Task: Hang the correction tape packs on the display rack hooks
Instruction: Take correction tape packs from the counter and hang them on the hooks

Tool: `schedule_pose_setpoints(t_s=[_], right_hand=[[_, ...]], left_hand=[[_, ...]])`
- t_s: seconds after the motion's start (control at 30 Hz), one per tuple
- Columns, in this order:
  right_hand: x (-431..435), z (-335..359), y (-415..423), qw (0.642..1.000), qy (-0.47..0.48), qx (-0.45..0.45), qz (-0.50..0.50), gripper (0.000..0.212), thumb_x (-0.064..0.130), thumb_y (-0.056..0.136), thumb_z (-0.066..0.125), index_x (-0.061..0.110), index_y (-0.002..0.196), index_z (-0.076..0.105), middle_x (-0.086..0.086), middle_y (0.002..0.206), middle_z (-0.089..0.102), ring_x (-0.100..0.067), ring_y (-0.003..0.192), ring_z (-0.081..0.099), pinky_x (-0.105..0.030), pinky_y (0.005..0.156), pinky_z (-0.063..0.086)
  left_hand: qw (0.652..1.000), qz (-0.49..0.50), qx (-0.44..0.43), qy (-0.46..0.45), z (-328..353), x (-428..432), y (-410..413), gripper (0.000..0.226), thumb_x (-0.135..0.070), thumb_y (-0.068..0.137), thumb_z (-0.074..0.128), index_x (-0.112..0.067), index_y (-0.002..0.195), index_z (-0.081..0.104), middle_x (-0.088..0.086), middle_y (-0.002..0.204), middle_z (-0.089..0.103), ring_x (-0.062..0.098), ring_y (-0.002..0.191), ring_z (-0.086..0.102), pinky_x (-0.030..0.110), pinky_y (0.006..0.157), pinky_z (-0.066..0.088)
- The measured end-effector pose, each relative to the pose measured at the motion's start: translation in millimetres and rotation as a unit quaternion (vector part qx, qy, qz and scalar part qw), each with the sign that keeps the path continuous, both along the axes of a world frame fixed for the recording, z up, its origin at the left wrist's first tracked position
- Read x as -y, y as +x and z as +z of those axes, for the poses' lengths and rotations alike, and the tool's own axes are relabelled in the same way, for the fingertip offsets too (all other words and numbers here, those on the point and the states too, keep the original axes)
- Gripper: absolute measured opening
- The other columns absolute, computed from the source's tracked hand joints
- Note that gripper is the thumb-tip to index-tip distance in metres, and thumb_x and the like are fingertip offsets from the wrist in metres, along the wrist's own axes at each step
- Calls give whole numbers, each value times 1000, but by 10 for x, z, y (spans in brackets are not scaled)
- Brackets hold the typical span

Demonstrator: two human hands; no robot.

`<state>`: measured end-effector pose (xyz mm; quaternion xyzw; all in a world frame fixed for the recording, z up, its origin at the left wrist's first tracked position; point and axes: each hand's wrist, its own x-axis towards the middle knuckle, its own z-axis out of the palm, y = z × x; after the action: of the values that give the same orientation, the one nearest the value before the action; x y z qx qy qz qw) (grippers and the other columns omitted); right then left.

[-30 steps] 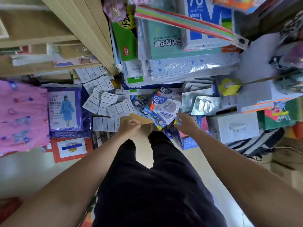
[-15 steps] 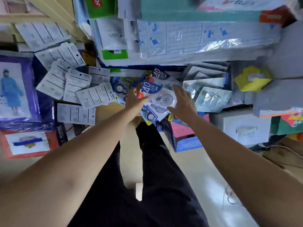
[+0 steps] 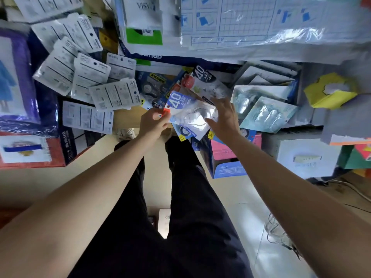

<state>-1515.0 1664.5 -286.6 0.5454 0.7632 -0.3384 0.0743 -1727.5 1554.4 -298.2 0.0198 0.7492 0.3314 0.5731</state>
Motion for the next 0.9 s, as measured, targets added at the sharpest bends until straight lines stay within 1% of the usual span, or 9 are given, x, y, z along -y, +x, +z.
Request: schedule_pose_setpoints(t_s=[0.13, 0.23, 0.3, 0.33, 0.4, 0.47, 0.53, 0.7, 0.9], right_hand=[[23, -38, 7, 1000, 26, -12, -10, 63, 5, 81, 75, 9, 140, 52, -15, 129, 58, -34, 115, 54, -44, 93, 48], [-87, -22, -52, 997, 72, -23, -15, 54, 5, 82, 73, 9, 134, 55, -15, 121, 59, -34, 110, 56, -44, 85, 53], [-205, -24, -129, 995, 95, -36, -11, 53, 8, 81, 75, 5, 131, 56, -19, 125, 56, -36, 114, 54, -45, 88, 53], [-273, -53, -176, 996, 81, -23, -4, 59, 13, 82, 76, 5, 135, 52, -21, 133, 52, -38, 121, 50, -47, 96, 50], [-414, -135, -281, 998, -12, 55, 14, 83, 34, 85, 75, 8, 151, 31, -21, 156, 30, -39, 142, 30, -48, 116, 30], [-544, -208, -384, 989, -88, 118, 28, 103, 49, 83, 72, 12, 157, 10, -17, 164, 9, -39, 149, 13, -48, 121, 14], [-650, -250, -460, 983, -121, 132, 25, 111, 50, 79, 75, 16, 157, 4, -16, 165, 4, -42, 149, 11, -51, 121, 12], [-835, -307, -484, 979, -157, 129, 27, 114, 47, 71, 84, 25, 157, 12, -15, 160, 24, -41, 148, 16, -56, 118, 16], [-704, -119, -531, 990, -63, 86, 91, 112, 53, 59, 87, 31, 152, 28, -13, 145, 40, -32, 136, 34, -55, 113, 23]], left_hand=[[997, 70, 4, 18, 169, 184, -151, 18, -21, 97, 68, -6, 102, 59, 6, 104, 67, 18, 97, 70, 30, 81, 62], [995, 89, -19, 28, 291, 270, -333, 9, -21, 98, 65, -15, 99, 59, -2, 102, 66, 10, 92, 68, 22, 75, 60], [993, 114, -27, 33, 349, 307, -450, 6, -22, 98, 65, -20, 98, 59, -5, 102, 65, 9, 92, 67, 20, 71, 58], [991, 128, -29, 31, 381, 320, -502, 6, -22, 98, 65, -21, 99, 60, -6, 101, 65, 10, 92, 67, 20, 70, 58], [987, 156, -32, 25, 424, 336, -578, 4, -22, 98, 65, -22, 97, 61, -7, 100, 65, 16, 96, 67, 23, 73, 60], [985, 171, -34, 21, 448, 344, -621, 3, -23, 98, 65, -22, 97, 62, -7, 102, 65, 20, 105, 66, 26, 77, 61], [984, 174, -30, 24, 464, 357, -647, 3, -24, 98, 65, -22, 97, 62, -8, 102, 66, 20, 107, 67, 27, 78, 61], [984, 171, -15, 41, 497, 391, -685, 8, -28, 98, 65, -20, 99, 62, -9, 102, 70, 17, 106, 70, 28, 80, 60], [986, 156, -5, 56, 522, 415, -684, 13, -30, 97, 65, -18, 101, 61, -9, 100, 72, 11, 102, 70, 37, 89, 60]])
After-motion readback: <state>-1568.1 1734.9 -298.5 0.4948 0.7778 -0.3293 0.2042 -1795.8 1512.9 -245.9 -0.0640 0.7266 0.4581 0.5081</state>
